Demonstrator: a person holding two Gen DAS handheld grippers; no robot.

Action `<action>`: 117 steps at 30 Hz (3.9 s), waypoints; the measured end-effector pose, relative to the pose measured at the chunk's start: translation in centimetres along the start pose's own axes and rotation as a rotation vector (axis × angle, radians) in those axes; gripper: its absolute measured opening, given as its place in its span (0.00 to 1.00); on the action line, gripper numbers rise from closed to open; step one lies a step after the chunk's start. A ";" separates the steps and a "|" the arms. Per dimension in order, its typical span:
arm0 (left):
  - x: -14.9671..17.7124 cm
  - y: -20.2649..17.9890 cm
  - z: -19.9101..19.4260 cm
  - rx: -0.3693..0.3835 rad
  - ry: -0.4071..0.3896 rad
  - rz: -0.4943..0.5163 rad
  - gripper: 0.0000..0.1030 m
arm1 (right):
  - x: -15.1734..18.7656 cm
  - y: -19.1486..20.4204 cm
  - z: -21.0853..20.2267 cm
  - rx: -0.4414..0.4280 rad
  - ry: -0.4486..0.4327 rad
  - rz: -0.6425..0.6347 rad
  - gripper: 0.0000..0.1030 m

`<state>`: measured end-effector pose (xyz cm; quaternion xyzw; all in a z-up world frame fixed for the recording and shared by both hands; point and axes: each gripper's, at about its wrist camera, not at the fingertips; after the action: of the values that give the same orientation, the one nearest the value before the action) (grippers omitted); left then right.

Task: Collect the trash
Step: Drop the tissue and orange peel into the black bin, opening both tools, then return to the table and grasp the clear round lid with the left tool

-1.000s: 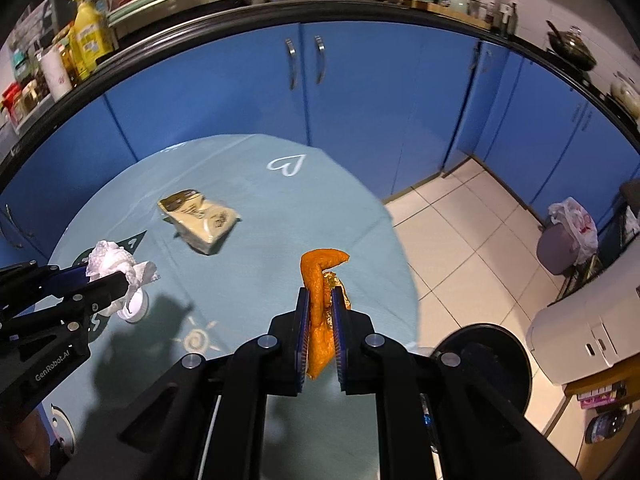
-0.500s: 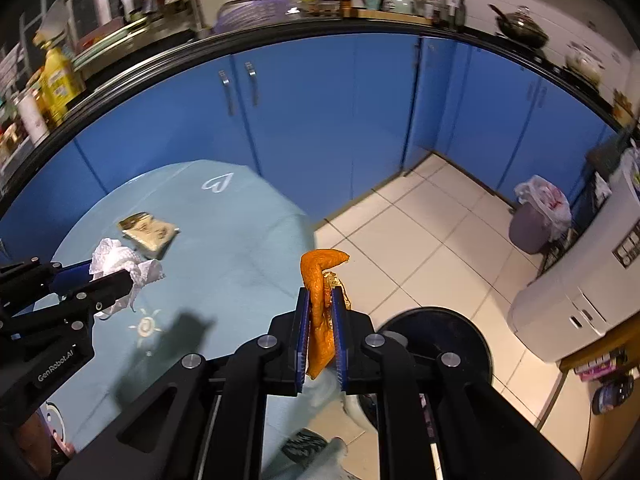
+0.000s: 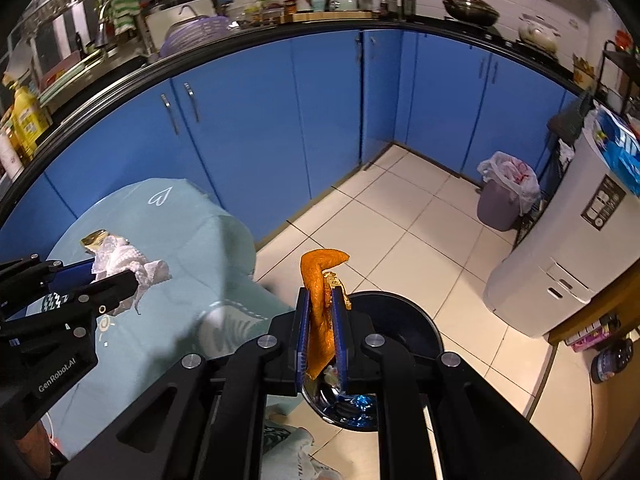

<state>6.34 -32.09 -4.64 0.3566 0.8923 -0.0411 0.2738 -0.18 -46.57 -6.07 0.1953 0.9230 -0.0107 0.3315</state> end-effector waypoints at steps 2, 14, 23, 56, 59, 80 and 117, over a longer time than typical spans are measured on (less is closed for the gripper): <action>-0.7 -1.3 0.0 0.008 -0.006 0.023 0.26 | 0.0 -0.7 0.0 0.003 0.002 0.012 0.11; -3.5 -6.5 0.4 0.061 -0.011 0.113 0.27 | 0.1 -4.9 -0.2 0.021 0.005 0.082 0.11; -5.4 -8.6 -0.6 0.089 -0.073 0.128 0.79 | 0.3 -7.2 -0.6 0.043 -0.002 0.124 0.11; -5.3 -3.3 -2.3 -0.015 -0.120 -0.024 0.93 | -0.6 -7.4 -0.2 -0.005 0.001 0.201 0.90; -4.5 -1.9 -2.4 -0.027 -0.118 -0.047 0.93 | -0.9 -6.7 -0.2 -0.012 -0.009 0.204 0.90; 6.7 12.7 -0.9 -0.198 -0.002 -0.307 0.93 | -1.8 11.3 3.2 -0.191 -0.008 -0.099 0.90; 15.8 21.4 6.3 -0.087 0.159 -0.406 0.73 | -1.3 25.4 11.0 -0.231 0.135 -0.275 0.90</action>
<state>13.92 -8.24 -15.51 0.1594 0.9655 -0.0286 0.2037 16.76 -25.20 -11.09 0.0285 0.9562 0.0632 0.2842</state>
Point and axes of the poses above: each gripper's, at about its wrist camera, not at the fingertips, and z roughly the way its jaws point, y to its left, x to its underside, and after that the axes turned 3 degrees about z, right-handed
